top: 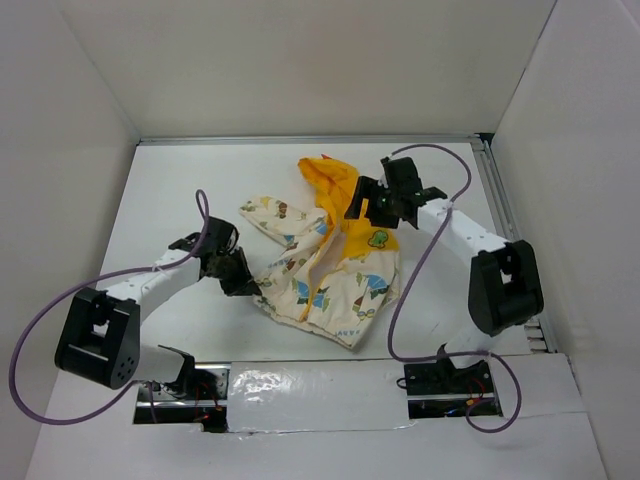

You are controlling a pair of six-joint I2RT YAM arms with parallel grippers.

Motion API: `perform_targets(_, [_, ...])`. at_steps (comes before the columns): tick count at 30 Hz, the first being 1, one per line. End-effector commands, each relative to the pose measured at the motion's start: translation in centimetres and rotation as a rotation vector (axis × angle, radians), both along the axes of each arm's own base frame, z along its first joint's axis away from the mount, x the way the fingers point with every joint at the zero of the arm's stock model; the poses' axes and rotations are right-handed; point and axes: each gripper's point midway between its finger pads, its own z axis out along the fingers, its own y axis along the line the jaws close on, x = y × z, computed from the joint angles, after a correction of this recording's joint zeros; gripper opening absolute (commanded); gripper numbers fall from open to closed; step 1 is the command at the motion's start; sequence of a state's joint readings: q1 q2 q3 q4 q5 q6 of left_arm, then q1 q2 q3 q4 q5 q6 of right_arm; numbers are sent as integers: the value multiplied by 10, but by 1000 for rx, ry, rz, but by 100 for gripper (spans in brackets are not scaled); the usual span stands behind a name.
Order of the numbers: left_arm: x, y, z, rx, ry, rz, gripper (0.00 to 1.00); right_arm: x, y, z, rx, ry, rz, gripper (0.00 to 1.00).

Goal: Zip up the jacket

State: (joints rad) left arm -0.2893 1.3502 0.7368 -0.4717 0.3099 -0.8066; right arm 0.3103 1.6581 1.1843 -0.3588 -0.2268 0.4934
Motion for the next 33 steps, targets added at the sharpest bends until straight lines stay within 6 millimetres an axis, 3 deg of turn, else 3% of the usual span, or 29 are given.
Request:
perform_targets(1, [-13, 5, 3, 39, 54, 40, 10, -14, 14, 70, -4, -171, 5, 88])
perform_targets(2, [-15, 5, 5, 40, 65, 57, 39, -26, 13, 65, -16, -135, -31, 89])
perform_targets(3, [-16, 4, 9, 48, 64, 65, 59, -38, -3, 54, -104, -95, -104, 92])
perform_targets(4, [-21, 5, 16, 52, 65, 77, 76, -57, 3, 57, -116, -96, -96, 93])
perform_targets(5, [-23, 4, 21, 48, 67, 97, 99, -76, 1, 37, -126, -32, -131, 93])
perform_targets(6, [-21, 3, 31, 52, 40, 102, 99, -93, 0, 34, -127, -19, -141, 96])
perform_targets(7, [-20, 3, 42, 46, 9, 112, 99, -113, 15, 26, -107, 0, -83, 100])
perform_targets(8, [-21, 1, 53, 48, -3, 114, 99, -131, 21, 4, -89, 50, -57, 100])
perform_targets(9, [-20, 2, 60, 62, -27, 122, 99, -145, 32, 3, -44, 71, -13, 100])
perform_targets(10, [-19, -3, 76, 50, -73, 109, 99, -164, 44, -11, -29, 111, 39, 100])
perform_targets(13, [-17, -16, 95, 25, -172, 14, 99, -186, 53, -33, -35, 177, 63, 100])
perform_targets(15, [-16, -43, 102, -50, -238, -110, 99, -196, 54, -50, -53, 210, 62, 99])
perform_targets(18, [-24, -79, 93, -120, -262, -286, 99, -195, 34, -74, -91, 263, -22, 93])
perform_targets(20, [-24, -95, 84, -165, -274, -371, 99, -188, 15, -85, -109, 294, -93, 78])
perform_targets(21, [-27, -102, 68, -180, -218, -404, 99, -183, 1, -91, -144, 293, -136, 70])
perform_targets(22, [-27, -105, 61, -186, -195, -416, 99, -183, -12, -95, -186, 308, -173, 66])
perform_targets(23, [-25, -109, 44, -175, -147, -423, 99, -178, -30, -100, -224, 323, -235, 52])
perform_targets(25, [-22, -113, 32, -162, -112, -426, 99, -173, -58, -106, -322, 334, -315, 36])
perform_targets(26, [-23, -112, 18, -137, -63, -421, 99, -169, -71, -108, -343, 352, -361, 32])
perform_targets(31, [-6, -116, 0, -118, -32, -407, 99, -140, -115, -100, -451, 342, -487, 33])
perform_targets(33, [-2, -120, -6, -128, -11, -420, 99, -117, -134, -84, -480, 279, -528, 33])
